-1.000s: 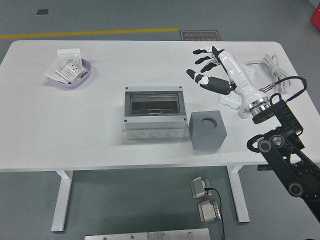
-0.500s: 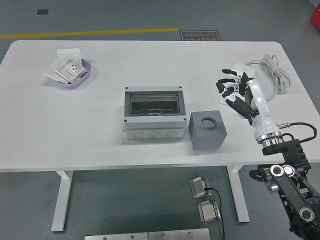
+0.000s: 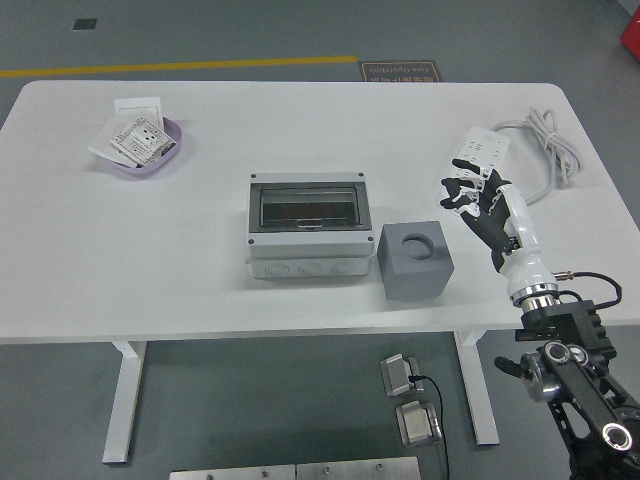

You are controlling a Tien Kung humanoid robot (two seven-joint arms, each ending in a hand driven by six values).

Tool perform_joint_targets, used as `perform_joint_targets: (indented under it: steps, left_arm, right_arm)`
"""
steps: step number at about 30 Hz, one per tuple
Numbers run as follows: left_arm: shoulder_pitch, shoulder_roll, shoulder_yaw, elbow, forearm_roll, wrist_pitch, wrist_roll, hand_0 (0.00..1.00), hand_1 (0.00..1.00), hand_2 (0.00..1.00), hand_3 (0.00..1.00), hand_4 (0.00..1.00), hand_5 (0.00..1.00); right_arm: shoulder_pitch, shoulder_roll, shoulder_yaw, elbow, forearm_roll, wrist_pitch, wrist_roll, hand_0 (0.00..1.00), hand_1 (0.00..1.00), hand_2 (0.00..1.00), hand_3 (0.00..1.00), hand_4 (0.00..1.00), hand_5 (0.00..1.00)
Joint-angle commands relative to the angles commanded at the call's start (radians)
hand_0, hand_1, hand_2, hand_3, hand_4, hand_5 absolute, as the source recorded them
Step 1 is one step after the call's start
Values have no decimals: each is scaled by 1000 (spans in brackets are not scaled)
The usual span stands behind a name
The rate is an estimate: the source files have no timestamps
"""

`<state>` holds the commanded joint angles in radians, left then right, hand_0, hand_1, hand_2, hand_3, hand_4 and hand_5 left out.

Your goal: Pick up the cylinder from the cube,place it in the box,flap close box

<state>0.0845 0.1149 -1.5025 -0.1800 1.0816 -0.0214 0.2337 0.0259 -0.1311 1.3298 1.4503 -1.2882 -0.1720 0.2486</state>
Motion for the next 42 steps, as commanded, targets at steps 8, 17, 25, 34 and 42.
perform_joint_targets:
  steps: [8, 17, 25, 34, 42]
  left_arm:
    - [-11, 6, 1, 0, -6, 3, 0, 638, 670, 650, 666, 739, 302]
    - [-24, 7, -1, 0, -9, 3, -3, 638, 670, 650, 665, 738, 303]
    - [-28, 14, -6, 0, -15, 8, -8, 638, 669, 650, 665, 736, 306]
    - [-28, 11, -9, 0, -13, 11, -10, 638, 669, 650, 661, 734, 307]
    - [-31, 12, -9, 0, -12, 14, -10, 637, 670, 650, 663, 732, 312]
  right_arm:
    - [1, 3, 44, 21, -136, -36, -53, 564, 501, 626, 771, 847, 502]
    - [7, 8, 70, 9, -162, -27, -61, 594, 508, 634, 772, 845, 499]
    - [28, 10, 50, -24, 1, 22, -34, 610, 537, 643, 777, 862, 517]
    - [54, 2, 57, -30, 58, 53, -33, 606, 552, 650, 777, 870, 517]
    - [55, 1, 64, -30, 73, 66, -35, 580, 599, 688, 781, 879, 519]
